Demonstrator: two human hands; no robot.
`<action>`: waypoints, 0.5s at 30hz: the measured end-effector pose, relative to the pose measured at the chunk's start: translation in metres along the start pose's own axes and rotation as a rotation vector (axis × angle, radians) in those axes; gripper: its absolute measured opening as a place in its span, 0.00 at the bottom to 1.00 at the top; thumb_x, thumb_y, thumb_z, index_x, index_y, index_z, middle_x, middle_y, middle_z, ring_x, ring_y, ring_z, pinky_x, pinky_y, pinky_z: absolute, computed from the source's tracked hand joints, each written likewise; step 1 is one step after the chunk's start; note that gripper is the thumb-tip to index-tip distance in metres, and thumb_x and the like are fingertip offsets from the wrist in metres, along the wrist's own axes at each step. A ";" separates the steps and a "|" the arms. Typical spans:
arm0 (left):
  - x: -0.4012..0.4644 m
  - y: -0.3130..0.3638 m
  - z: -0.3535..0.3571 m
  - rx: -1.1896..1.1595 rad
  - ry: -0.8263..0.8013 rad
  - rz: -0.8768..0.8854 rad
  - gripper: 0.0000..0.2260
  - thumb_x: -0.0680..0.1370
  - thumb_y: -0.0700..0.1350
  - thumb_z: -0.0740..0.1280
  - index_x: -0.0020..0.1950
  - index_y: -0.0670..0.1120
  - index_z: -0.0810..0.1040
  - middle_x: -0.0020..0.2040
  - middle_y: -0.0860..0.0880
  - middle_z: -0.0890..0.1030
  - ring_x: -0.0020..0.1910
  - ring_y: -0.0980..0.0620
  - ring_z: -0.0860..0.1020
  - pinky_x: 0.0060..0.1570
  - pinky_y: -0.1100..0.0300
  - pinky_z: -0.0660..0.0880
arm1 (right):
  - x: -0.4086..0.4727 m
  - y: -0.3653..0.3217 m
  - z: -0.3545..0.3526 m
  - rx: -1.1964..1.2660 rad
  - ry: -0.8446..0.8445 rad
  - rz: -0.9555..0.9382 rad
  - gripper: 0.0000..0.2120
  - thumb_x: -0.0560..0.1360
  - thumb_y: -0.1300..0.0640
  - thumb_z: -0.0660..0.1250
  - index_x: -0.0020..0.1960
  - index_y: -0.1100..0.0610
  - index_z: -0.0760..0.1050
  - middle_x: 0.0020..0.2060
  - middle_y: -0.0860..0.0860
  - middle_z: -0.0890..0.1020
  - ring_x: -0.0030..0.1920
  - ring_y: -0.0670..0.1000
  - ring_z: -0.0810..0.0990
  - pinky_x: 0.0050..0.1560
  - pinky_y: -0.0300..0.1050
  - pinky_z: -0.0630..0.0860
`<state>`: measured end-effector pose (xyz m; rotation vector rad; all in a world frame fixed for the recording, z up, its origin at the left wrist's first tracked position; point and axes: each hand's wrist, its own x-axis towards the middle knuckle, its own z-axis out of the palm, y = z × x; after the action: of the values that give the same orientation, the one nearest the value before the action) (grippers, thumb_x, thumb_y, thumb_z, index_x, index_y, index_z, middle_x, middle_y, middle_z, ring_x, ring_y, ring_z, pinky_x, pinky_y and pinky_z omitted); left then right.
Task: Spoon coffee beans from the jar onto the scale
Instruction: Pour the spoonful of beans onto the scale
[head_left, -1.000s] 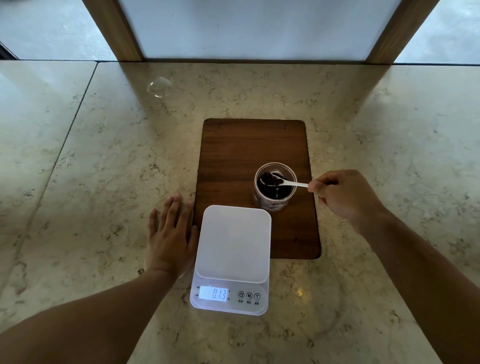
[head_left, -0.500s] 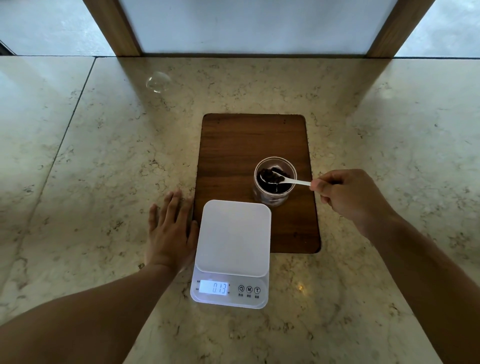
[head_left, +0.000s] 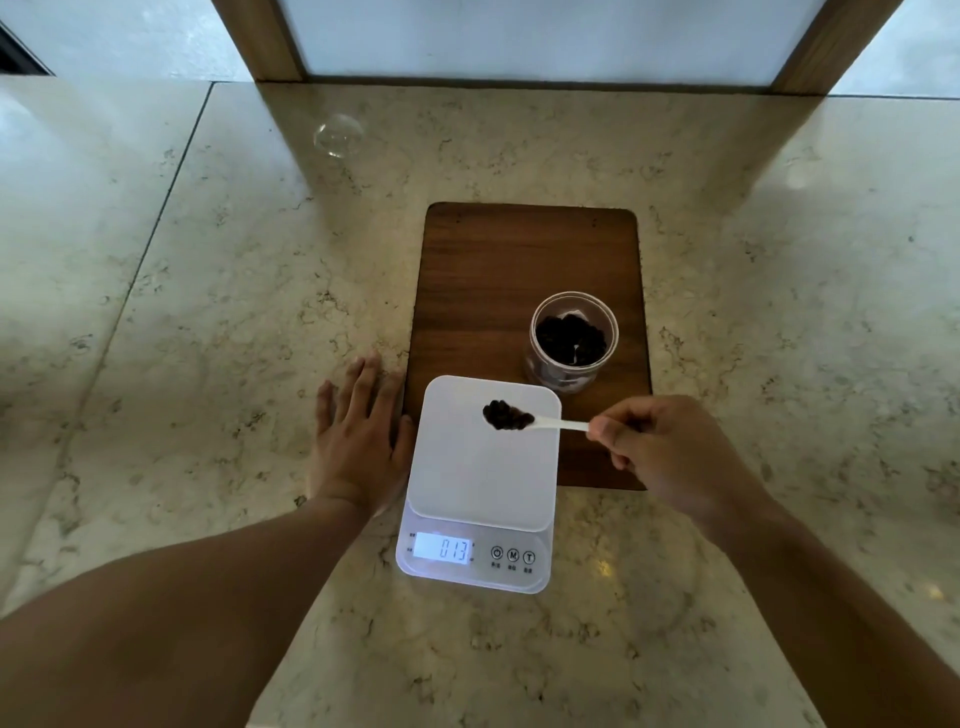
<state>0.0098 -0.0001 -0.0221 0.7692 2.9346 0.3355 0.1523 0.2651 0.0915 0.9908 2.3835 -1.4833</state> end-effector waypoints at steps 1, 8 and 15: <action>0.000 0.000 0.000 -0.006 -0.001 -0.003 0.27 0.79 0.54 0.50 0.77 0.48 0.63 0.80 0.45 0.58 0.80 0.48 0.50 0.77 0.42 0.46 | -0.002 0.003 0.006 0.002 -0.010 0.012 0.09 0.78 0.54 0.69 0.40 0.51 0.84 0.25 0.48 0.80 0.23 0.40 0.73 0.28 0.37 0.68; 0.000 0.002 -0.003 -0.004 -0.002 0.001 0.27 0.79 0.54 0.49 0.77 0.48 0.63 0.80 0.45 0.58 0.80 0.48 0.50 0.77 0.42 0.46 | -0.010 0.020 0.029 0.019 0.043 -0.005 0.09 0.77 0.55 0.70 0.39 0.53 0.83 0.25 0.49 0.80 0.23 0.41 0.72 0.23 0.31 0.66; 0.000 0.001 -0.001 -0.003 0.005 0.005 0.27 0.79 0.54 0.50 0.77 0.48 0.63 0.80 0.44 0.59 0.80 0.47 0.51 0.77 0.41 0.47 | -0.016 0.025 0.036 -0.053 0.176 -0.156 0.09 0.76 0.57 0.71 0.37 0.50 0.80 0.26 0.45 0.80 0.30 0.41 0.76 0.31 0.30 0.69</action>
<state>0.0103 0.0004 -0.0206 0.7765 2.9365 0.3419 0.1727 0.2348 0.0627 0.9803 2.6646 -1.4286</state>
